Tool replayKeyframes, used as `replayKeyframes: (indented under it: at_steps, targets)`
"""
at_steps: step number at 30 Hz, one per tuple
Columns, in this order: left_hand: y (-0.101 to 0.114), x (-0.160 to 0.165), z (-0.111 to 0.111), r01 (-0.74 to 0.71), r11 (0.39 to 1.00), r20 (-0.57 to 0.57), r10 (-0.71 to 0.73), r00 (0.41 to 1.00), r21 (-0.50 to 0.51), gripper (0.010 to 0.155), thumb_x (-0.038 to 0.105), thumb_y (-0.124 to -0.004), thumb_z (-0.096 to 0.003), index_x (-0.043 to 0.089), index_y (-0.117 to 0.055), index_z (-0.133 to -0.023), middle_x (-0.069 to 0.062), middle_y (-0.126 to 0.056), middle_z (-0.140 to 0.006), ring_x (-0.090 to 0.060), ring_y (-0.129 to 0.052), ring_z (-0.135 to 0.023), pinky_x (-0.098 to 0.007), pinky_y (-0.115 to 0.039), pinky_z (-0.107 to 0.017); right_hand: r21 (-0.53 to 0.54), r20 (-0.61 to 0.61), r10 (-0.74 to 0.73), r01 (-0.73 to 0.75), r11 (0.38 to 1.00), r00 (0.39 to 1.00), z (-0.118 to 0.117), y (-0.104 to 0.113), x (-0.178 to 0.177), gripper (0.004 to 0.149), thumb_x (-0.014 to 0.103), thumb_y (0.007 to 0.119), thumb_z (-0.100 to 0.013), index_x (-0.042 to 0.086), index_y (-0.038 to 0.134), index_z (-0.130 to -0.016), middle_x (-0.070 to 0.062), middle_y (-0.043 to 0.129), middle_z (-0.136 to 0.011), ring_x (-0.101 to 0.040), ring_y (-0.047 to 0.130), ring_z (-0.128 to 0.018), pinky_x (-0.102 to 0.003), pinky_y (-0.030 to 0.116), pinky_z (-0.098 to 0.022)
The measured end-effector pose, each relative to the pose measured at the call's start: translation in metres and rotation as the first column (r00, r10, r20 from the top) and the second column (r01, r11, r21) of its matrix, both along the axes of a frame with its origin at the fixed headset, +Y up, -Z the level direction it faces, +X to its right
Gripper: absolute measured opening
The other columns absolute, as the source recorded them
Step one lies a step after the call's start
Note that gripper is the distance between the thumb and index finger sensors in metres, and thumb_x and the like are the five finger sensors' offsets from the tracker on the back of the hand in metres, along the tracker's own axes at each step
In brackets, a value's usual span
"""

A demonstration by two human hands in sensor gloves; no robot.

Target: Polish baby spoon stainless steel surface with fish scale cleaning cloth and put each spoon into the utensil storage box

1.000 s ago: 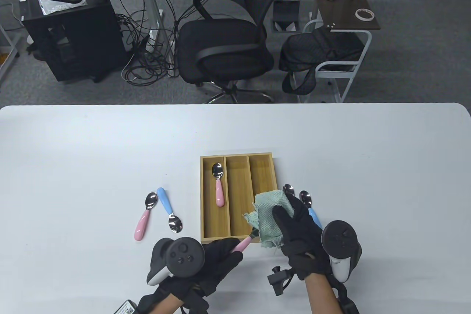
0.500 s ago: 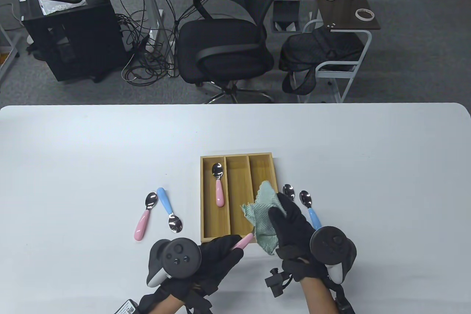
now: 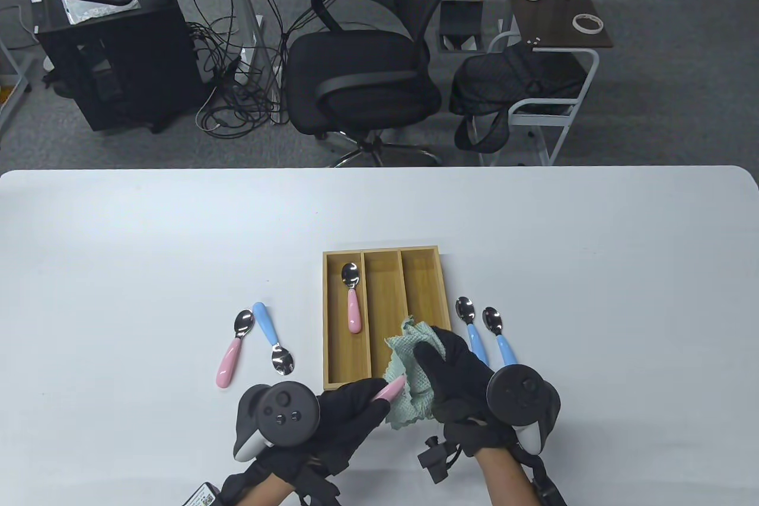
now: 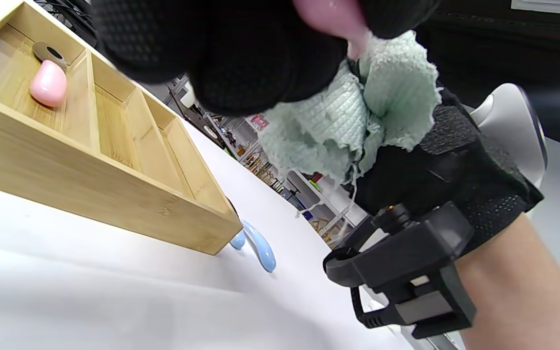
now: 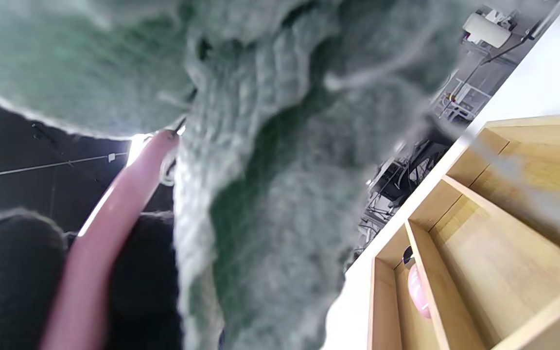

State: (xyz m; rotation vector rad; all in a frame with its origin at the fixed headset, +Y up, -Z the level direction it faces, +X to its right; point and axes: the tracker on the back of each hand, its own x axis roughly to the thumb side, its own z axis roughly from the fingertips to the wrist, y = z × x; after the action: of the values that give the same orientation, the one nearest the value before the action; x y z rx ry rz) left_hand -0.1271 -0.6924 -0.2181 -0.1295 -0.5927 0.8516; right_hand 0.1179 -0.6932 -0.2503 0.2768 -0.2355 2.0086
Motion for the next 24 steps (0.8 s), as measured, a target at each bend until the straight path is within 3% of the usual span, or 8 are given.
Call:
replayKeyframes:
  at_steps: [6,8,11,14,19,24]
  targets:
    - [-0.003,-0.001,-0.002,0.015,1.000,0.002,-0.015,1.000,-0.008,0.054,0.047,-0.058,-0.0645,0.011,-0.069,-0.103,-0.005,-0.088,-0.080,-0.020,-0.098,-0.056,-0.042,-0.086,-0.045,-0.037,-0.053,-0.011,0.009,0.999,0.999,-0.002,-0.004,-0.001,0.048,0.039,0.057,-0.065,0.002,0.064,-0.095,-0.009,0.094,-0.070,-0.010,0.109,-0.043,-0.025,0.101,-0.033]
    - [-0.003,-0.002,-0.003,0.016,1.000,0.004,-0.016,1.000,-0.012,0.054,0.047,-0.059,-0.0644,0.011,-0.069,-0.104,-0.006,-0.088,-0.080,-0.020,-0.098,-0.056,-0.042,-0.086,-0.045,-0.084,-0.139,-0.102,0.091,0.992,0.985,-0.004,-0.006,0.000,0.047,0.034,0.060,-0.065,0.001,0.057,-0.099,-0.013,0.088,-0.081,-0.019,0.108,-0.056,-0.030,0.100,-0.042]
    - [-0.003,-0.003,-0.003,0.022,1.000,0.006,-0.022,1.000,-0.006,0.053,0.047,-0.059,-0.0644,0.012,-0.069,-0.103,-0.006,-0.088,-0.081,-0.021,-0.098,-0.055,-0.043,-0.086,-0.045,-0.197,-0.259,-0.302,0.256,0.947,0.918,-0.008,-0.010,0.000,0.050,0.025,0.070,-0.064,0.003,0.049,-0.104,-0.015,0.078,-0.094,-0.029,0.101,-0.072,-0.037,0.095,-0.053]
    - [-0.004,-0.002,-0.003,0.041,0.999,0.014,-0.041,0.999,0.001,0.053,0.047,-0.059,-0.0643,0.012,-0.070,-0.103,-0.006,-0.088,-0.081,-0.021,-0.098,-0.055,-0.043,-0.086,-0.045,-0.187,-0.244,-0.287,0.245,0.951,0.926,-0.009,-0.012,-0.001,0.053,0.025,0.077,-0.061,0.007,0.052,-0.103,-0.010,0.080,-0.093,-0.026,0.102,-0.069,-0.035,0.097,-0.051]
    - [-0.006,0.001,-0.003,0.043,0.999,0.027,-0.043,0.999,-0.010,0.053,0.047,-0.058,-0.0642,0.013,-0.070,-0.103,-0.005,-0.088,-0.081,-0.020,-0.098,-0.055,-0.042,-0.086,-0.045,-0.086,-0.125,-0.171,0.161,0.983,0.977,-0.007,-0.010,0.002,0.053,0.041,0.084,-0.055,0.015,0.064,-0.097,-0.004,0.089,-0.081,-0.015,0.107,-0.053,-0.028,0.099,-0.041]
    - [-0.006,0.001,-0.003,0.029,0.999,0.029,-0.028,0.999,-0.018,0.053,0.047,-0.058,-0.0642,0.013,-0.070,-0.103,-0.005,-0.089,-0.081,-0.020,-0.098,-0.055,-0.042,-0.086,-0.044,0.061,-0.020,0.011,-0.010,0.998,1.000,0.001,-0.001,0.000,0.046,0.047,0.065,-0.063,0.011,0.069,-0.093,-0.003,0.095,-0.070,-0.009,0.108,-0.044,-0.025,0.100,-0.035]
